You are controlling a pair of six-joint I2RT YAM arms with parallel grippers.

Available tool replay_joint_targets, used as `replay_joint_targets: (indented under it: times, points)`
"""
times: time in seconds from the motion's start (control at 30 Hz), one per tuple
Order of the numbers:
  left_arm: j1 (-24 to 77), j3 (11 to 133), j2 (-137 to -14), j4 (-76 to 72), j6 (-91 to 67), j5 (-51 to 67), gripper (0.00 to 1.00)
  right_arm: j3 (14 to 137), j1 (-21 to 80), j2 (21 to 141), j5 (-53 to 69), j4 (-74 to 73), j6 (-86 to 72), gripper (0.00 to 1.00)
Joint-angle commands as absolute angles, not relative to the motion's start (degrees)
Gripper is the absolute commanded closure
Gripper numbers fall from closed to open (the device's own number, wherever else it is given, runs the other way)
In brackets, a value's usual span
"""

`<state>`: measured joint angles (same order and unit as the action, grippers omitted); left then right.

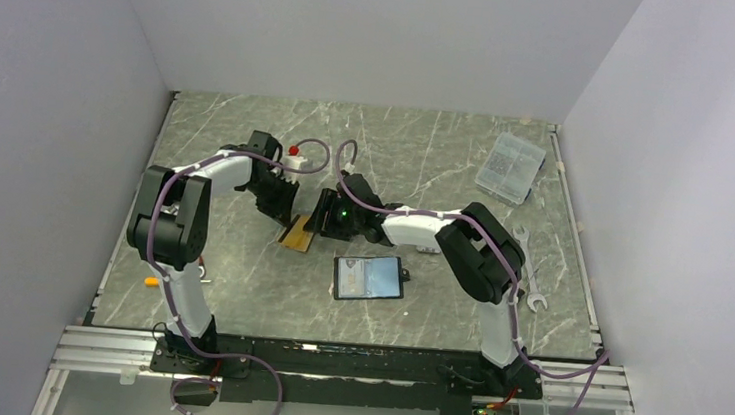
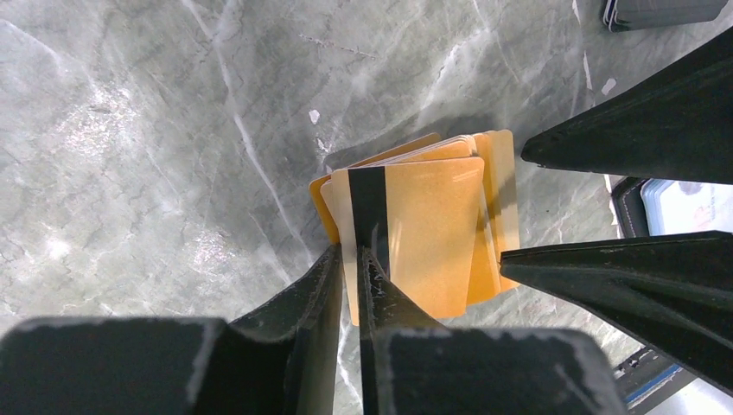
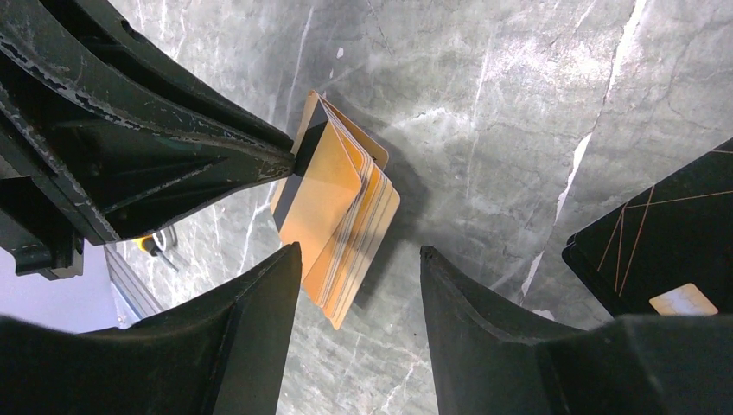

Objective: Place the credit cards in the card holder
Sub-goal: Pick up the credit card from the center of the board.

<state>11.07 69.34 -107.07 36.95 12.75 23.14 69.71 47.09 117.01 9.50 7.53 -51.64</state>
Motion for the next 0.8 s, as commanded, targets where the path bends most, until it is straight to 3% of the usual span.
replay_joint_targets:
  times: [0.0,0.3,0.6,0.77]
  points:
    - [10.3,68.6,-105.4,36.6,14.0,24.4,0.85,69.4,47.0,118.1,7.5,4.7,-51.5,0.44]
    - [10.0,68.4,-105.0,37.3,13.9,27.7,0.9,65.6,44.9,110.7,8.0,7.2,-52.3,0.45]
    - [10.0,68.0,-105.3,37.4,14.1,28.3,0.93,64.3,45.1,114.0,21.1,25.7,-57.5,0.5]
    - [10.0,67.9,-105.1,37.3,14.3,28.3,0.94,65.3,45.8,116.2,23.2,27.1,-58.8,0.52]
